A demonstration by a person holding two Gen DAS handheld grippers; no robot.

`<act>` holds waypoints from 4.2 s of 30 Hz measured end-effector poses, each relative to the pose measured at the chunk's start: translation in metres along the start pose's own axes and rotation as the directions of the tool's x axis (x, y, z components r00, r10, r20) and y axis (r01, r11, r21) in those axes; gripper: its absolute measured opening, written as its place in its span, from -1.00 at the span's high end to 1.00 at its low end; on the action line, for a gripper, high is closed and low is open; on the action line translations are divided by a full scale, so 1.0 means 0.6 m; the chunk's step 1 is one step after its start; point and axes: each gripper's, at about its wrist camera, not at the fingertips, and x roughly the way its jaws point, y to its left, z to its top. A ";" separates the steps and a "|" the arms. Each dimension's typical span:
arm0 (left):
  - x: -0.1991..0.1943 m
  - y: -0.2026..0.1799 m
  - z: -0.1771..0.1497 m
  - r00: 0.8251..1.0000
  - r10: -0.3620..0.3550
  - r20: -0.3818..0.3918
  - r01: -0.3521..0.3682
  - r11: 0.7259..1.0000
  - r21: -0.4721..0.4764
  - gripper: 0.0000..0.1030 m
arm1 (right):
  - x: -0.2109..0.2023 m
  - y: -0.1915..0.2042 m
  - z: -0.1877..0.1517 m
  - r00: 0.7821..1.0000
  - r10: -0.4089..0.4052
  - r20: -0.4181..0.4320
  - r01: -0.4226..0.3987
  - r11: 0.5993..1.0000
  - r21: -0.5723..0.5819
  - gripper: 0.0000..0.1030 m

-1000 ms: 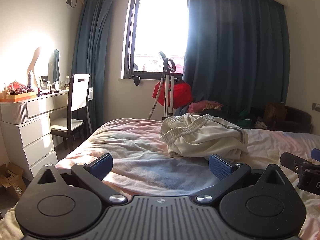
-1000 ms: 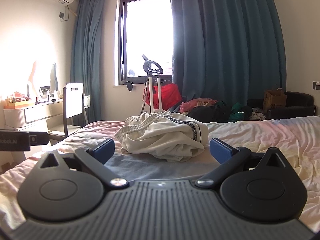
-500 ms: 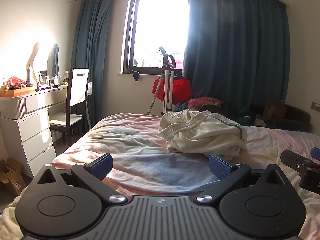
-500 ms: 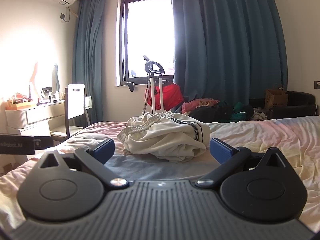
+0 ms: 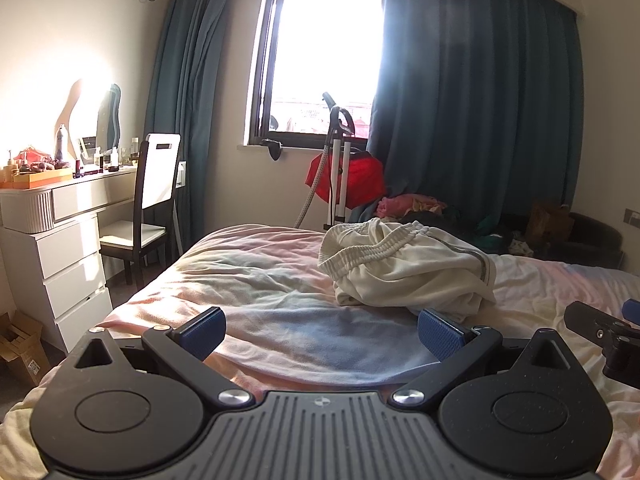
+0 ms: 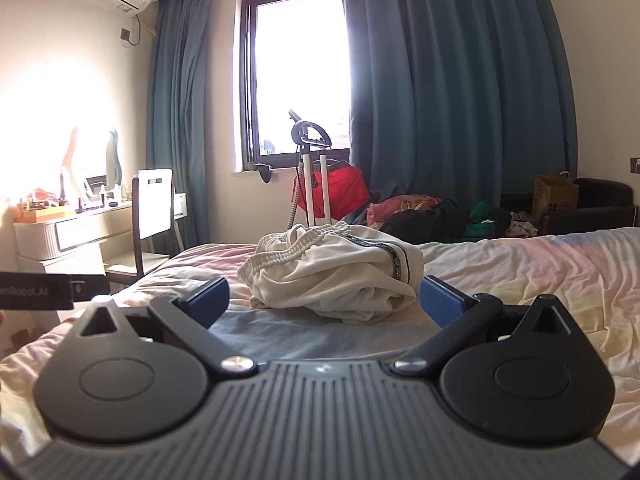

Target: Fold clothes

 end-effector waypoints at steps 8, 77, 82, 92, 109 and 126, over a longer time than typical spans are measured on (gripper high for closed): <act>0.002 0.001 -0.003 1.000 0.005 -0.007 -0.005 1.000 0.002 -1.00 | -0.001 -0.003 0.013 0.999 -0.017 -0.032 0.017 1.000 0.014 -1.00; 0.584 -0.259 0.144 0.905 -0.328 -0.272 0.411 0.839 0.357 0.65 | 0.240 -0.210 -0.049 0.973 0.034 -0.226 0.055 0.925 0.375 -1.00; 0.399 -0.258 0.131 0.855 -0.453 -0.251 0.517 0.774 0.365 0.76 | 0.187 -0.203 -0.020 0.990 0.028 -0.140 0.024 0.933 0.360 -1.00; 0.152 -0.208 -0.050 0.776 -0.535 -0.333 0.622 0.736 0.266 0.84 | 0.124 -0.182 0.002 0.995 0.043 -0.092 -0.009 0.939 0.344 -1.00; 0.115 -0.003 -0.047 0.906 -0.402 -0.129 0.408 0.913 0.022 -0.47 | 0.119 -0.067 -0.046 0.934 0.128 -0.334 -0.072 0.982 0.177 -0.91; 0.193 0.007 -0.074 0.927 -0.330 -0.180 0.331 0.943 -0.025 -0.59 | 0.229 -0.078 -0.131 0.892 0.025 -0.452 0.115 0.953 0.280 -0.16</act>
